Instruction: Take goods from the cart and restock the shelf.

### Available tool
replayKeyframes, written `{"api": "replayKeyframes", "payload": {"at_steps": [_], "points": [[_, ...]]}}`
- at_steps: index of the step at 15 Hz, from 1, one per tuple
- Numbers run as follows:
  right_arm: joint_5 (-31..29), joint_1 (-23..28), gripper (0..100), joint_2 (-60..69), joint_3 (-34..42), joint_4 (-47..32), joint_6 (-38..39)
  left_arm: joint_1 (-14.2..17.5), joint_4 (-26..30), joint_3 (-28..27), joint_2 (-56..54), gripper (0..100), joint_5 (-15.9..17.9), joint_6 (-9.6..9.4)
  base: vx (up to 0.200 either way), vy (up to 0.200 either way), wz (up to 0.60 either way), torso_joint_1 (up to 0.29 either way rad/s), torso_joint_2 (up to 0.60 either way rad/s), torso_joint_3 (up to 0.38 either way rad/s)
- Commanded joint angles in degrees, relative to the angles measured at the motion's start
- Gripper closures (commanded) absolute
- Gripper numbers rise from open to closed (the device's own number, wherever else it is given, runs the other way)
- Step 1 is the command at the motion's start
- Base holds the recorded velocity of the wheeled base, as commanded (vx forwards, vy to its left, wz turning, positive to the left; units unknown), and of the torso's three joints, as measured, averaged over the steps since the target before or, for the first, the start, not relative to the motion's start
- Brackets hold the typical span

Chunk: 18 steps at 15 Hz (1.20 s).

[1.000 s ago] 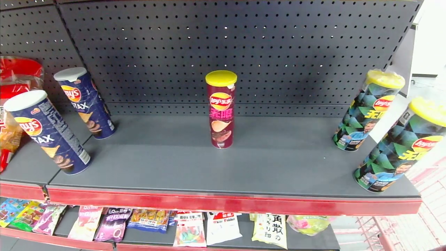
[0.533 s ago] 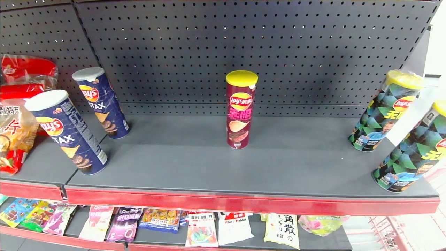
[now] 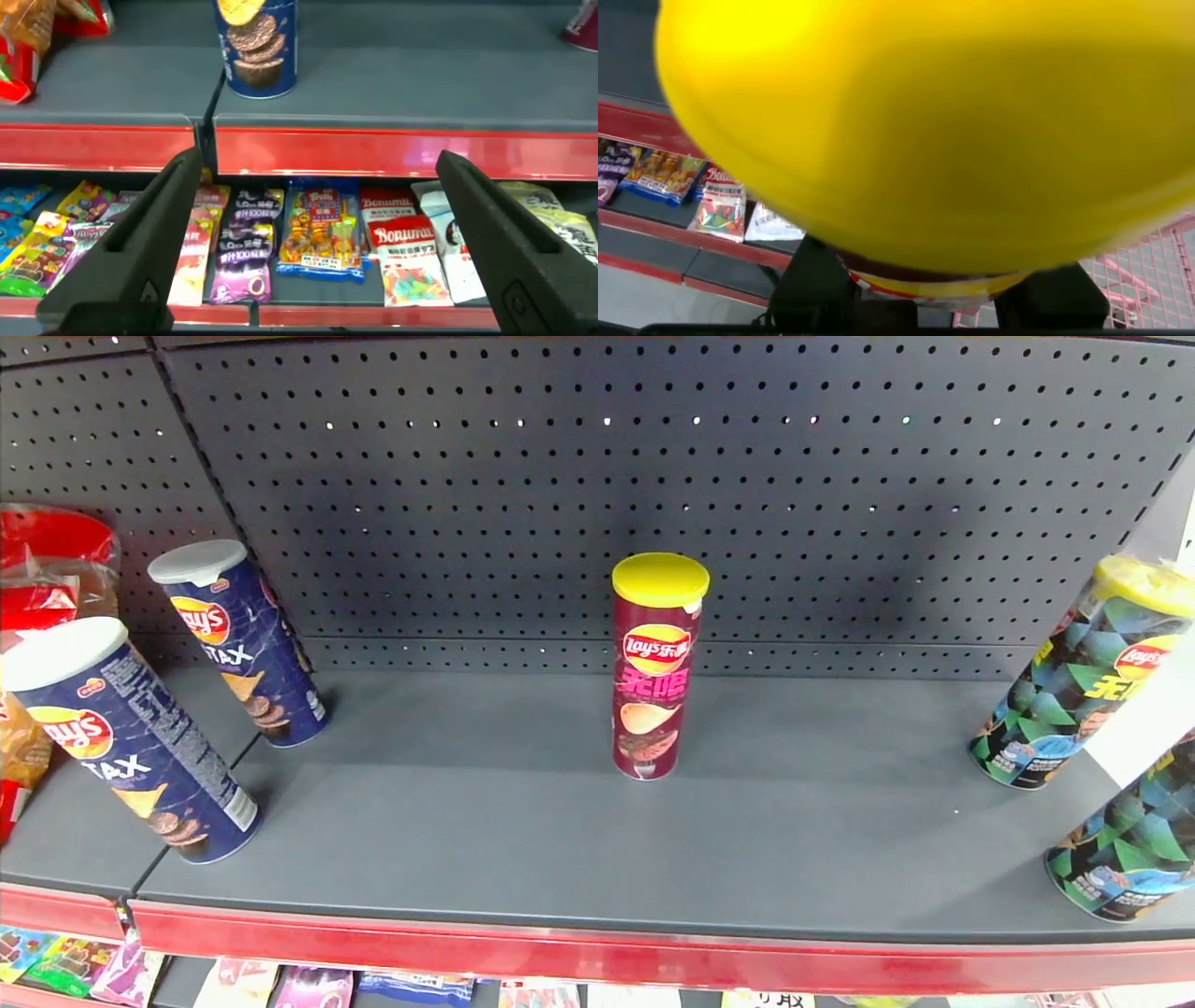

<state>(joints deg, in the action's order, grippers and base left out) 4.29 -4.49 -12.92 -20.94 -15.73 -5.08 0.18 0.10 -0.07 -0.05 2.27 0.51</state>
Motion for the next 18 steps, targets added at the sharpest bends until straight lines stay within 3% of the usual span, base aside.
{"api": "replayKeyframes", "payload": {"at_steps": [1, 6, 8, 9, 10, 11, 12, 14, 15, 17, 18], "points": [[0.1, 0.0, 100, 0.1, 0.0, -0.1, 0.0, 0.0, 0.0, 0.1, 0.0, 0, -0.1, 0.10, 0.000, 0.000, 0.00, 0.000, 0.00, 0.000], [5.5, -0.7, 100, 1.1, -0.7, -0.2, 0.0, -0.5, 0.1, 0.0, 1.5, 0, 0.2, -0.16, 0.000, 0.000, 0.00, 0.000, 0.00, 0.000], [10.6, -0.7, 100, 1.8, -0.6, -0.6, 0.0, -0.5, -0.4, -0.3, 1.1, 0, 1.0, -0.07, 0.000, 0.000, 0.00, 0.000, 0.00, 0.000], [11.7, -0.7, 100, 1.7, -0.2, -0.6, -0.1, -1.1, -0.7, -4.0, 2.8, 0, 3.2, 0.54, 0.000, 0.000, 0.00, 0.000, 0.00, 0.000], [12.4, -0.7, 100, 0.8, -0.2, -0.5, -0.6, -3.9, -0.4, -18.6, 18.2, 0, 5.4, 2.21, 0.000, 0.000, 0.00, 0.000, 0.00, 0.000], [13.2, -0.7, 100, -0.7, -0.3, -0.2, -1.0, -5.5, -0.8, -25.7, 26.1, 0, 6.7, 3.97, 0.000, 0.000, 0.00, 0.000, 0.00, 0.000], [14.3, -0.7, 100, -1.8, -0.8, -0.1, -1.0, -8.2, -1.0, -29.6, 32.7, 0, 10.1, 3.62, 0.000, 0.000, 0.00, 0.000, 0.00, 0.000], [14.4, -0.7, 100, -3.8, -0.9, 0.1, -1.1, -13.1, -3.7, -31.3, 41.7, 0, 18.8, 1.25, 0.000, 0.000, 0.00, 0.000, 0.00, 0.000], [14.6, -0.7, 100, -4.3, -1.0, 0.1, -1.1, -14.1, -9.1, -31.5, 50.1, 0, 25.0, 0.98, 0.000, 0.000, 0.00, 0.000, 0.00, 0.000], [14.8, -0.7, 100, -4.7, -1.1, 0.1, -1.1, -15.4, -15.1, -31.7, 59.0, 0, 30.7, -0.34, 0.000, 0.000, 0.00, 0.000, 0.00, 0.000], [14.7, -0.7, 100, -4.7, -1.4, 0.0, -1.1, -16.9, -21.5, -31.9, 67.9, 0, 32.6, -3.06, 0.000, 0.000, 0.00, 0.000, 0.00, 0.000]]}}
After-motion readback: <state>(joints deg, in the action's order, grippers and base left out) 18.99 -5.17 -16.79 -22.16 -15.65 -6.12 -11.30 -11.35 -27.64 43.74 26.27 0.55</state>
